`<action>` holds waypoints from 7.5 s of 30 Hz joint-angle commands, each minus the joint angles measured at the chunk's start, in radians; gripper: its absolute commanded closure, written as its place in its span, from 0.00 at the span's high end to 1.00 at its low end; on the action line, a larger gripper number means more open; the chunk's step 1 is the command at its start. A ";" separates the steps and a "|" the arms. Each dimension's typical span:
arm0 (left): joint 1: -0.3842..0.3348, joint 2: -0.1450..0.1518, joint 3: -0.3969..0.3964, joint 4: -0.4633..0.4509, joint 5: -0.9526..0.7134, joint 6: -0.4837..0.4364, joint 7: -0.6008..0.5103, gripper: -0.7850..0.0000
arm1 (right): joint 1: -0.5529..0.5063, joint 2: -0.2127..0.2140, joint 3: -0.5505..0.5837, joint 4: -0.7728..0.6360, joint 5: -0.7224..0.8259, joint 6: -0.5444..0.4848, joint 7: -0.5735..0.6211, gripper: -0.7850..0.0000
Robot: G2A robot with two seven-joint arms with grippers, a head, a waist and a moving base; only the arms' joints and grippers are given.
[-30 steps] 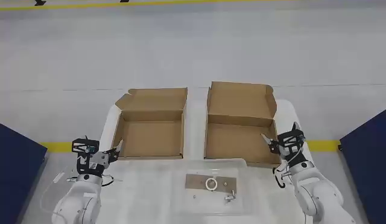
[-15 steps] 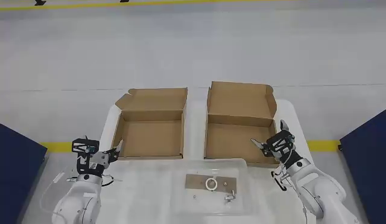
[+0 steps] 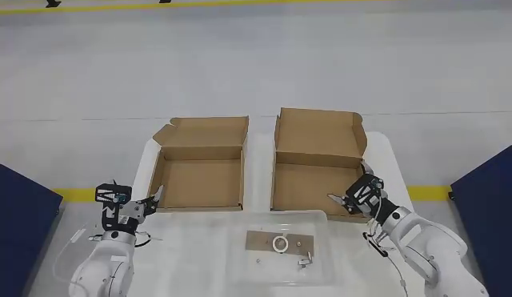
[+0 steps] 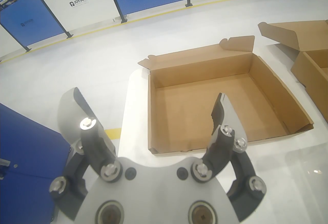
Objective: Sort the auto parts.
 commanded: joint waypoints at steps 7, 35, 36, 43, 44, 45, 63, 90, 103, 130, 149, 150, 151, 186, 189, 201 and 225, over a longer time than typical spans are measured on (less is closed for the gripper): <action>0.000 0.000 0.000 0.000 0.000 0.000 0.000 1.00 | 0.048 0.013 0.018 -0.060 0.055 -0.125 0.204 1.00; 0.000 0.000 0.000 0.000 0.000 0.000 0.000 1.00 | 0.159 0.040 -0.058 -0.132 0.195 -0.338 0.583 1.00; 0.000 0.000 0.000 0.000 0.000 0.000 0.000 1.00 | 0.168 0.042 -0.065 -0.132 0.212 -0.347 0.608 1.00; 0.000 0.000 0.000 0.000 0.000 0.000 0.000 1.00 | 0.211 0.066 -0.136 -0.116 0.257 -0.349 0.710 1.00; 0.000 0.000 0.000 0.000 0.000 0.000 0.000 1.00 | 0.214 0.068 -0.139 -0.116 0.251 -0.346 0.713 1.00; 0.000 0.000 0.000 0.000 0.000 0.000 0.000 1.00 | 0.214 0.068 -0.139 -0.116 0.251 -0.346 0.713 1.00; 0.000 0.000 0.000 0.000 0.000 0.000 0.000 1.00 | 0.244 0.108 -0.270 -0.090 0.233 -0.360 0.699 1.00; 0.000 0.000 0.000 0.000 0.000 0.000 0.000 1.00 | 0.431 0.224 -0.552 -0.087 0.294 -0.204 0.854 1.00; 0.000 0.000 0.000 0.000 0.000 0.000 0.000 1.00 | 0.662 0.260 -0.851 -0.055 0.409 -0.049 1.009 1.00; 0.000 0.000 0.000 0.000 0.000 0.000 0.000 1.00 | 0.842 0.250 -1.137 0.028 0.506 0.020 1.079 1.00; 0.000 0.000 0.000 0.000 0.000 0.000 0.000 1.00 | 0.871 0.228 -1.210 0.091 0.516 0.008 1.066 1.00; 0.000 0.000 0.000 0.000 0.000 0.000 0.000 1.00 | 0.874 0.226 -1.215 0.098 0.519 0.008 1.067 1.00; 0.000 0.000 0.000 0.000 0.000 0.000 0.000 1.00 | 0.877 0.223 -1.219 0.104 0.522 0.009 1.067 1.00; 0.000 0.000 0.000 0.000 0.000 0.000 0.000 1.00 | 0.853 0.196 -1.251 0.191 0.478 -0.010 1.002 1.00; 0.000 0.000 0.000 0.000 0.000 0.000 0.000 1.00 | 0.852 0.192 -1.249 0.195 0.477 -0.004 1.009 1.00; 0.000 0.000 0.000 0.000 0.000 0.000 0.000 1.00 | 0.846 0.181 -1.237 0.215 0.487 -0.009 1.017 0.48; 0.000 0.000 0.000 0.000 0.000 0.000 0.000 1.00 | 0.822 0.165 -1.204 0.262 0.444 0.015 0.970 0.30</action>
